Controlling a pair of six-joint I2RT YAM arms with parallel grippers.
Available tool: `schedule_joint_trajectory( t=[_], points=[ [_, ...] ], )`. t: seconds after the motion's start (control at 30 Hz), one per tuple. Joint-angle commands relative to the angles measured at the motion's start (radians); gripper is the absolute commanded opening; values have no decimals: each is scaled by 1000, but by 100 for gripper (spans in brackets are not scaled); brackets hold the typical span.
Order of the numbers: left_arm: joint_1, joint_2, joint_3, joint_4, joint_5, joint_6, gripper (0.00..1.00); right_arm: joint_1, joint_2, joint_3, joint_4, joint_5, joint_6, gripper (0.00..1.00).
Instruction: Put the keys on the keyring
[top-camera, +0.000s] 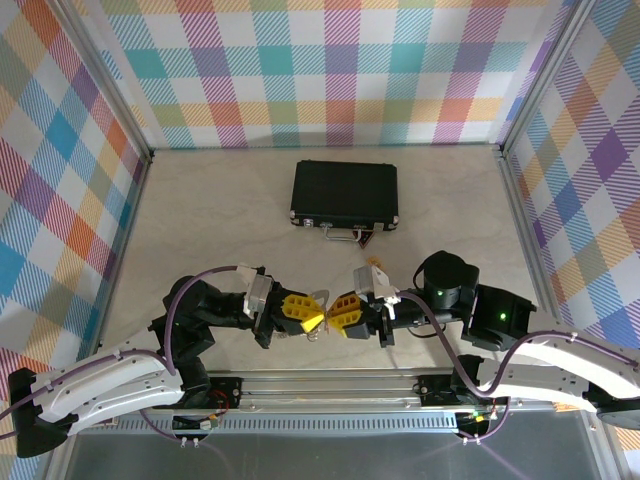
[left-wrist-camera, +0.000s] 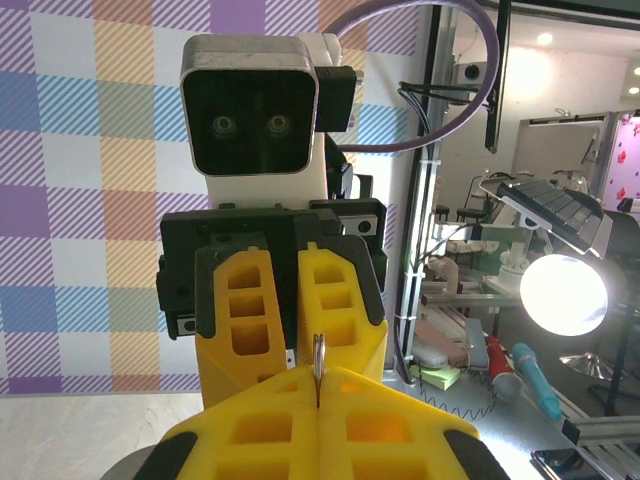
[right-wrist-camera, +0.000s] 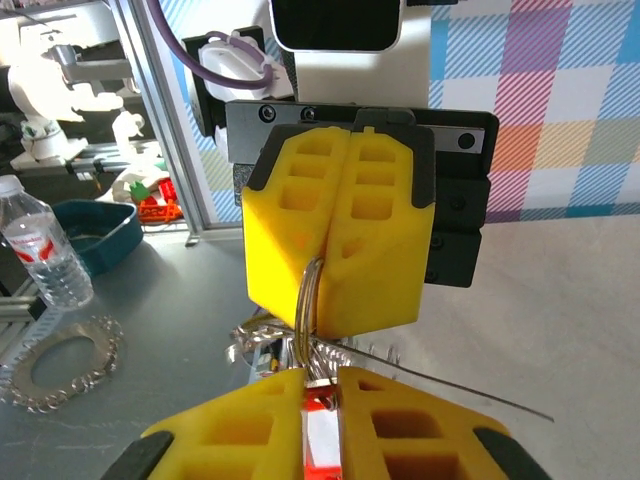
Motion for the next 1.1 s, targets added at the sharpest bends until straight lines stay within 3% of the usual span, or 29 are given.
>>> schedule_joint_trajectory(
  t=[0.0, 0.07, 0.17, 0.43, 1.07],
  points=[
    [-2, -3, 16, 48, 13, -11, 0, 6, -29, 0, 23, -5, -7, 27],
    [-3, -6, 15, 47, 4, -9, 0, 6, -44, -14, 32, -3, -4, 37],
    [-2, -11, 15, 39, -10, -4, 0, 7, -61, -35, 43, 11, 1, 42],
    [-2, -21, 8, 36, -24, -4, 0, 7, -82, -91, 87, 19, 29, 36],
    [-3, -43, -18, 40, -44, -5, 0, 6, -31, -121, 166, -3, 53, 34]
  ],
)
